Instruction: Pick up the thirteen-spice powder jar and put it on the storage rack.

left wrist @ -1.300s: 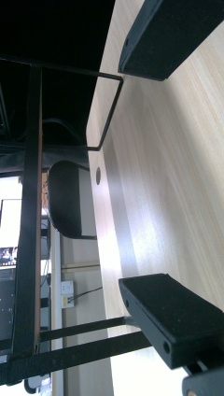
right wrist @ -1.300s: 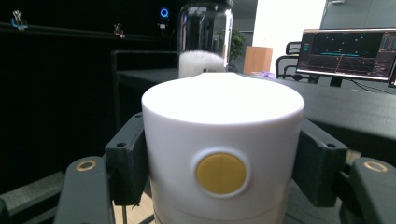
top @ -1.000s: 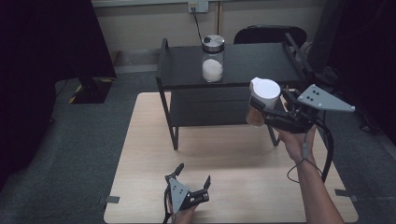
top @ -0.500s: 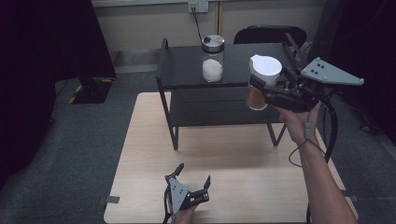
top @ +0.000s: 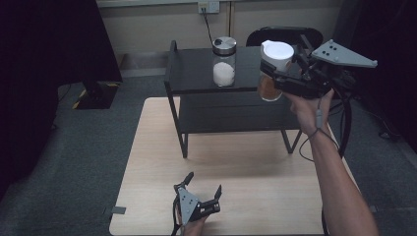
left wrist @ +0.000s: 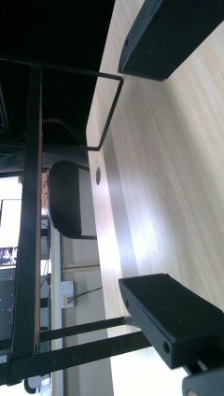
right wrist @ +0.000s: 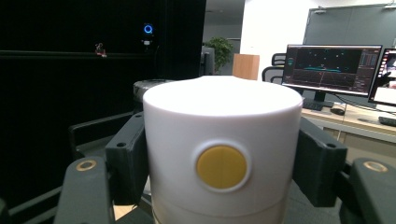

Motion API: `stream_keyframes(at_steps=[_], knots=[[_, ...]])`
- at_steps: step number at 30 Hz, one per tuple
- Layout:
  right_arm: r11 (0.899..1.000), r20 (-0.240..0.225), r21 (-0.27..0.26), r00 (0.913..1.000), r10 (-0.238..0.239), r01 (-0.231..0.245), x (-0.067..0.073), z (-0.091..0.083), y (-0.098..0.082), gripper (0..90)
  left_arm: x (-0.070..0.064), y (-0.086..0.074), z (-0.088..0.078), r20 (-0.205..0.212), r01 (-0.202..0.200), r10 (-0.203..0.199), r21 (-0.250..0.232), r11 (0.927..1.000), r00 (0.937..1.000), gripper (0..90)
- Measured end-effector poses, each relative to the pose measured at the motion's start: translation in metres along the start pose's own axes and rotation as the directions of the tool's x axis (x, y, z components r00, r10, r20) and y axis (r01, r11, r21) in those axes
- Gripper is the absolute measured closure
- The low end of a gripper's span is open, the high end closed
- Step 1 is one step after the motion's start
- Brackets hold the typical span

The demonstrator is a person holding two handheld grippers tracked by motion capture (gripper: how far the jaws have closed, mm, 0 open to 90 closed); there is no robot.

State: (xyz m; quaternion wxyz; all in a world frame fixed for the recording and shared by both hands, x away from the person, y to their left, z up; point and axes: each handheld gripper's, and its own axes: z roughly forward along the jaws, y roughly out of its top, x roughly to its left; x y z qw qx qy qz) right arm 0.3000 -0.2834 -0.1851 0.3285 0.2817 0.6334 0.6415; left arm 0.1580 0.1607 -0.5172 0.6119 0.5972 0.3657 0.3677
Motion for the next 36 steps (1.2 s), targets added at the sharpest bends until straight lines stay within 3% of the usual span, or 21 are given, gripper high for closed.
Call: stream_keyframes(at_steps=[36], knots=[[0.999, 0.112, -0.027, 0.9927, 0.045, -0.042, 0.001, 0.051, -0.004, 30.3, 0.001, 0.0, -0.001, 0.003, -0.002, 0.002, -0.001, 1.0, 1.0, 0.2]])
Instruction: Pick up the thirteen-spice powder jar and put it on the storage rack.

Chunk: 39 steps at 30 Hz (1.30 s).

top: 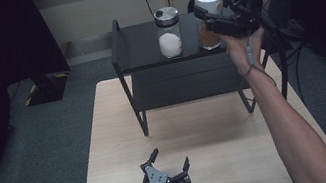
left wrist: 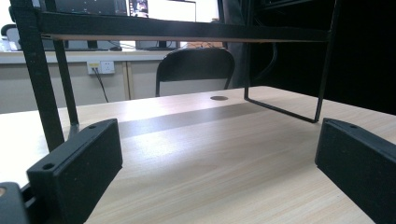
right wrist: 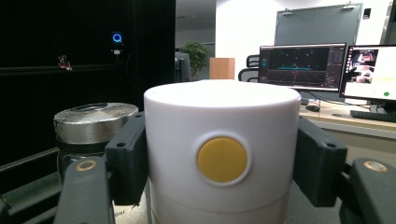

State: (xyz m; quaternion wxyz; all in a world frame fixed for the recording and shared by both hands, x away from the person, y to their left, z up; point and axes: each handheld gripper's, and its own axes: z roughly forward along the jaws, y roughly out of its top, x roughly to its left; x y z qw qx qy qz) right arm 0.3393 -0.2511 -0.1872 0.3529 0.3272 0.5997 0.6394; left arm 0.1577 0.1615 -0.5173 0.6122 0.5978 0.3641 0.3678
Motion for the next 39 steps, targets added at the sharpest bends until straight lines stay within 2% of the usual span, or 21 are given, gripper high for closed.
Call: stream_keyframes(at_steps=[12, 17, 21, 24, 29, 36, 39], knots=[[1.0, 0.011, -0.025, 0.9999, -0.001, 0.001, 0.001, 0.003, -0.007, 30.2, 0.0, 0.0, 0.0, 0.0, 0.0, 0.0, 0.0, 1.0, 1.0, 0.2], [0.999, 0.018, -0.046, 0.9996, 0.02, -0.02, 0.001, 0.0, -0.012, 29.6, 0.0, 0.0, 0.0, 0.001, 0.001, -0.001, 0.0, 1.0, 1.0, 0.3], [0.998, 0.033, -0.059, 0.9994, 0.011, -0.009, 0.005, 0.0, -0.013, 22.8, 0.0, 0.0, 0.0, 0.002, 0.001, -0.001, 0.001, 1.0, 1.0, 0.3], [0.998, 0.018, -0.059, 0.9997, 0.014, -0.013, 0.002, -0.001, -0.011, 16.6, 0.0, 0.0, 0.0, 0.001, 0.001, -0.001, 0.0, 1.0, 1.0, 0.3], [0.999, 0.024, -0.048, 0.9996, 0.016, -0.015, 0.002, 0.0, -0.01, 0.0, 0.0, 0.0, 0.0, 0.001, 0.0, 0.0, 0.0, 1.0, 1.0, 0.3], [0.996, -0.015, -0.092, 0.9997, 0.019, -0.021, -0.001, -0.01, -0.014, 0.0, 0.0, 0.0, 0.0, 0.002, 0.001, -0.001, 0.0, 1.0, 1.0, 0.3], [0.995, -0.023, -0.092, 0.9996, 0.02, -0.022, -0.001, -0.015, -0.012, 0.0, 0.0, 0.0, 0.0, 0.001, 0.001, -0.001, 0.0, 1.0, 1.0, 0.3]])
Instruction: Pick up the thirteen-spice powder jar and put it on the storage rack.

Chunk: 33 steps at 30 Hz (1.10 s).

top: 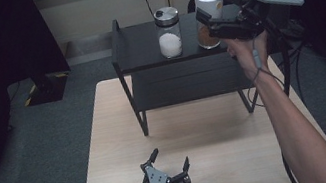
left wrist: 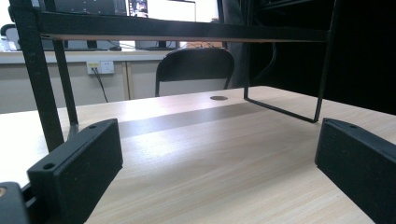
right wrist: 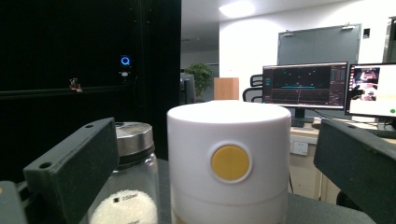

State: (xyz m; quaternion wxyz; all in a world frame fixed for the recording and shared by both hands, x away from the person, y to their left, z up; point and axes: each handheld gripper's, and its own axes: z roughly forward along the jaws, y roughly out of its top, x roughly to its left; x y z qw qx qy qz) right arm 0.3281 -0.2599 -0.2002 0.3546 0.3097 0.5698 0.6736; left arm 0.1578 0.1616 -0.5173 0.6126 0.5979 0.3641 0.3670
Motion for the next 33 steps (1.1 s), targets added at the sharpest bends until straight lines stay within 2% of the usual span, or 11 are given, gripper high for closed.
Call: stream_keyframes(at_steps=[4, 12, 24, 33], knots=[[0.999, 0.019, 0.039, 0.9997, -0.013, 0.012, 0.005, -0.008, 0.004, 0.0, 0.0, 0.0, 0.0, 0.0, 0.0, 0.0, 0.0, 1.0, 1.0, 0.3], [0.999, -0.01, 0.031, 0.9998, -0.018, 0.018, 0.002, -0.031, -0.003, 0.0, 0.0, 0.0, 0.0, 0.0, 0.0, 0.0, 0.001, 1.0, 1.0, 0.5], [0.999, -0.071, 0.012, 0.9971, -0.029, 0.03, 0.003, -0.055, -0.02, 0.0, 0.0, 0.0, 0.0, -0.001, 0.0, 0.0, 0.0, 1.0, 1.0, 0.5], [0.999, -0.081, -0.004, 0.9955, -0.049, 0.049, 0.005, -0.075, -0.03, 0.0, -0.002, 0.0, 0.0, -0.011, 0.001, -0.001, 0.002, 1.0, 0.9999, 0.8]])
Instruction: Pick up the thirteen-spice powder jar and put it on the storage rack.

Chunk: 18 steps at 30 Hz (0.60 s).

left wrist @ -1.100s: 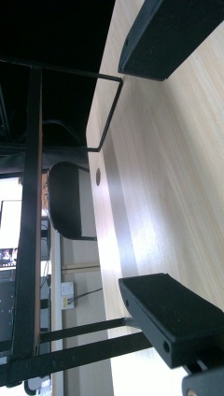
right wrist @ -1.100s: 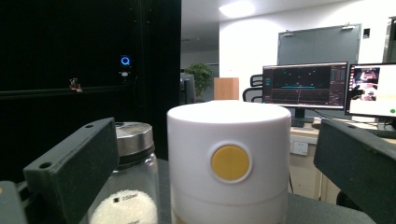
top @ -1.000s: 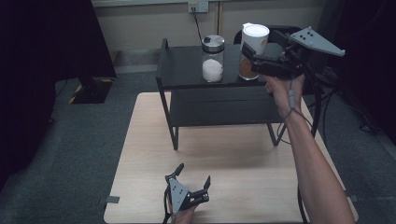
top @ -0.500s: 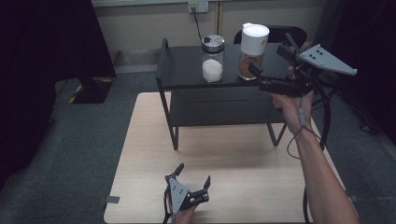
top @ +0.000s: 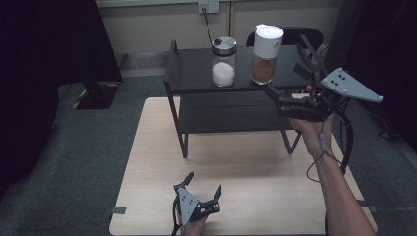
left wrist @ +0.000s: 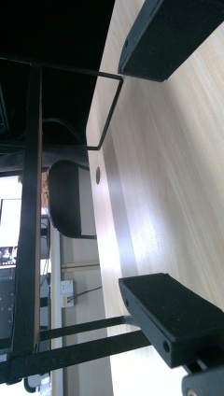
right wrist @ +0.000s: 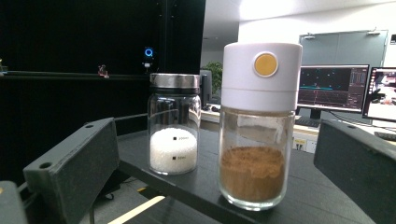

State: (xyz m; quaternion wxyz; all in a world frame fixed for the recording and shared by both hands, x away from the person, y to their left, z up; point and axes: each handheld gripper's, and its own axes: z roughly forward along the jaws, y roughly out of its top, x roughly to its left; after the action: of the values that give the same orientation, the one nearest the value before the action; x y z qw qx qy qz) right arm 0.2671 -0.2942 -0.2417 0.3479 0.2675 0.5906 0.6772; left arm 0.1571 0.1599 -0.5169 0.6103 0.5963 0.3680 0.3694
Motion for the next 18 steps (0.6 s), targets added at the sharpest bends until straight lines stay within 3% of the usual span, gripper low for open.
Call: stream_keyframes(at_steps=[2, 4, 14, 18], knots=[[1.0, -0.001, 0.007, 0.9998, 0.022, -0.022, 0.001, -0.004, 0.0, 0.0, 0.0, 0.0, 0.0, -0.001, 0.0, 0.0, 0.0, 1.0, 1.0, 0.7], [1.0, 0.0, -0.01, 1.0, -0.002, 0.002, 0.0, -0.008, -0.005, 0.0, 0.0, 0.0, 0.0, -0.001, -0.001, 0.001, -0.001, 1.0, 1.0, 0.8], [1.0, 0.014, -0.021, 0.9999, 0.009, -0.009, 0.002, -0.035, -0.026, 0.0, 0.0, 0.0, 0.0, 0.0, -0.001, 0.001, -0.002, 1.0, 1.0, 0.7], [1.0, 0.009, 0.004, 1.0, 0.0, 0.0, 0.005, -0.043, -0.037, 0.0, 0.0, 0.0, 0.0, 0.001, -0.001, 0.001, -0.002, 1.0, 1.0, 0.7]])
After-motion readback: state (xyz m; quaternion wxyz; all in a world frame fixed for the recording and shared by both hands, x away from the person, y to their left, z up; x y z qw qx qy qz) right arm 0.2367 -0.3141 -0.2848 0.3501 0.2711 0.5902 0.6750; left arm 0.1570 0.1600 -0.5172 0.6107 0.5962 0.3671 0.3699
